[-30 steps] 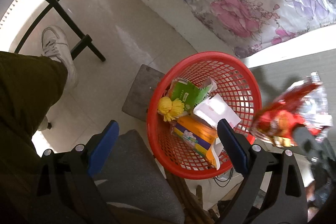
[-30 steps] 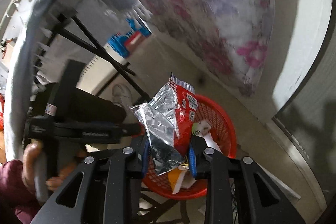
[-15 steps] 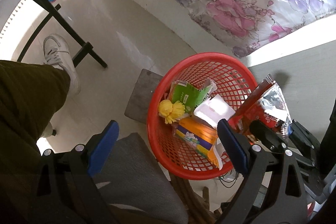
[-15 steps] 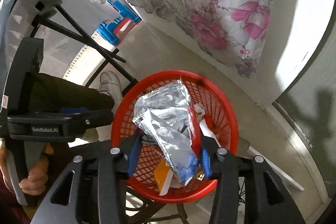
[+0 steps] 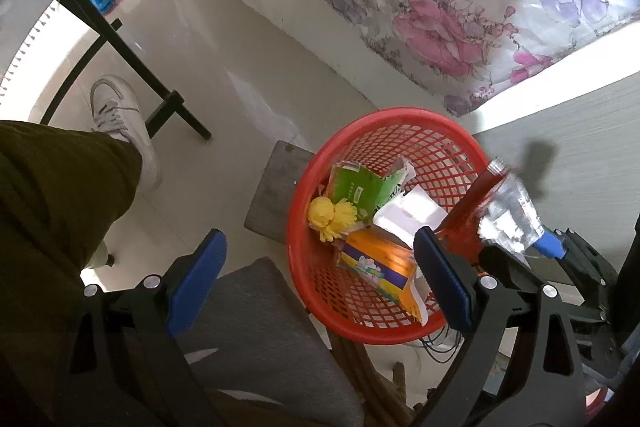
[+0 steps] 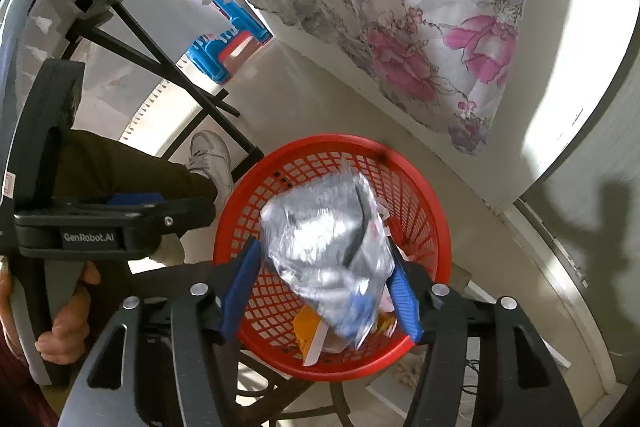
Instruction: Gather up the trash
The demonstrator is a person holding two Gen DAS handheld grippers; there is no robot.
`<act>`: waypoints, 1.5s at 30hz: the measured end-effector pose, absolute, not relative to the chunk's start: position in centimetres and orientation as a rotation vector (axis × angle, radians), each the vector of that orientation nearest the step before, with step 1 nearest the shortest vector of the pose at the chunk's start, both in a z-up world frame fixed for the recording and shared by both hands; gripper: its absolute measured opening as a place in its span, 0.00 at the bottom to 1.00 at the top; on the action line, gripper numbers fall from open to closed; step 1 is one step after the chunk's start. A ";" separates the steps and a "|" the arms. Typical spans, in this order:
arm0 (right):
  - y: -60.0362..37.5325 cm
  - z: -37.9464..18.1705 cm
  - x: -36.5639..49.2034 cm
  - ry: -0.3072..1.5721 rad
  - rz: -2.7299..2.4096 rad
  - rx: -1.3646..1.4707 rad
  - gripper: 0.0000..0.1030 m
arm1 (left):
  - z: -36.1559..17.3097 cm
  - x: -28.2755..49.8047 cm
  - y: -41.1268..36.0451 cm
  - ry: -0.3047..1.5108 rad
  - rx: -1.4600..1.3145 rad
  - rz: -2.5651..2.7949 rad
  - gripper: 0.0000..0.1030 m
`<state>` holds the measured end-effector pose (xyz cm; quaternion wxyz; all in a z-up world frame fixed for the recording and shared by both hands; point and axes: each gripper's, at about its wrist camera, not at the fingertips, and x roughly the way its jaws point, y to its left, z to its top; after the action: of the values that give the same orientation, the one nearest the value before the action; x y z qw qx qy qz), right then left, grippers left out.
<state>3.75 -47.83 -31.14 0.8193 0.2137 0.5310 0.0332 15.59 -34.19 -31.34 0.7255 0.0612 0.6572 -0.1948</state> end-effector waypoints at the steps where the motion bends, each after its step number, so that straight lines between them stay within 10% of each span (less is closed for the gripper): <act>1: -47.8 -31.1 3.7 1.132 0.074 0.454 0.60 | -31.3 15.6 -34.1 1.448 0.134 -0.429 0.88; 6: -47.3 -30.7 3.5 1.118 0.102 0.421 0.77 | -31.1 15.7 -34.0 1.438 0.133 -0.425 0.88; 45: -48.2 -21.3 -2.5 1.029 0.015 0.219 0.86 | -23.7 7.1 -35.6 0.980 0.502 -0.567 0.92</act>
<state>-2.48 -48.20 -21.28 0.8646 0.1046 0.4913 0.0073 7.08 -35.58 -23.69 0.8143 0.2352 0.4594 -0.2656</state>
